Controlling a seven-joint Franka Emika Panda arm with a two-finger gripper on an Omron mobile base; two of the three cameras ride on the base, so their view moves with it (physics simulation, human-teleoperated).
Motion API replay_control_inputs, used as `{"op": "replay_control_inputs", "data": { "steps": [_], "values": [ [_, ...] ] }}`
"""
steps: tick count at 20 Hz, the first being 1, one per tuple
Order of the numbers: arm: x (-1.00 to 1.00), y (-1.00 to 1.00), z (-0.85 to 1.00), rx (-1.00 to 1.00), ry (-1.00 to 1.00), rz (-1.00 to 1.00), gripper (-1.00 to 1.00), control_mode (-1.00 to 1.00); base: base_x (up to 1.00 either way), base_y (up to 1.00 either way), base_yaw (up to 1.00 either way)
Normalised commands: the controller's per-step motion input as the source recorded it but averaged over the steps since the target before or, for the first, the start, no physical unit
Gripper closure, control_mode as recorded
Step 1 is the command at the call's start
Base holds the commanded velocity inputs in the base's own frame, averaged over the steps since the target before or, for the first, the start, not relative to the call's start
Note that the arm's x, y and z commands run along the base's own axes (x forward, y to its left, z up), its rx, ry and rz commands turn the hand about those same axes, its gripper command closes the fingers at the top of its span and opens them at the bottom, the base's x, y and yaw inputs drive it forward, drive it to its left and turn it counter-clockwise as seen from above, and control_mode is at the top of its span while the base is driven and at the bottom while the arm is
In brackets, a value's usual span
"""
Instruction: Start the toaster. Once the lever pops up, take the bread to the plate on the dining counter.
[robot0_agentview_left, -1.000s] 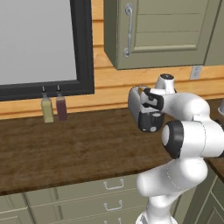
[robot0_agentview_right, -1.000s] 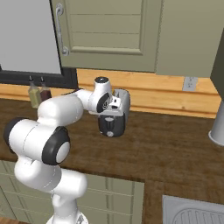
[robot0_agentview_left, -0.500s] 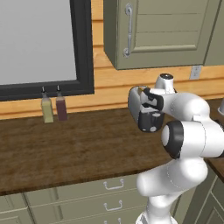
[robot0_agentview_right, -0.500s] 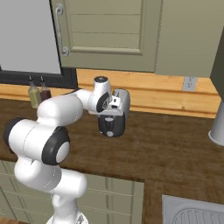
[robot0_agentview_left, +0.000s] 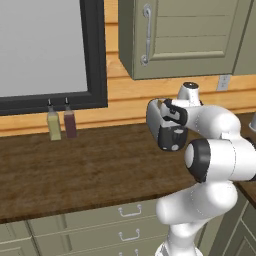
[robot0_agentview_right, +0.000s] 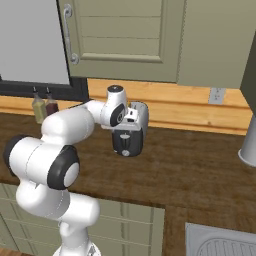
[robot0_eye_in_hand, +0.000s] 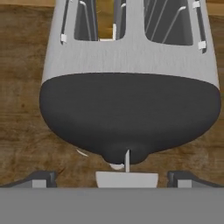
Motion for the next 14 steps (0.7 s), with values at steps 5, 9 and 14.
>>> {"op": "replay_control_inputs", "data": {
  "steps": [5, 9, 14],
  "values": [
    [0.0, 0.07, 0.02, 0.0, 0.0, 0.0, -1.0, -1.0, 0.0, 0.0, 0.0],
    [0.0, 0.33, 0.0, -0.02, 0.0, 0.0, -1.0, -1.0, 0.0, 0.0, 0.0],
    [0.0, 0.26, 0.0, -0.01, 0.0, 0.0, -1.0, -1.0, 0.0, 0.0, 0.0]
  ]
}}
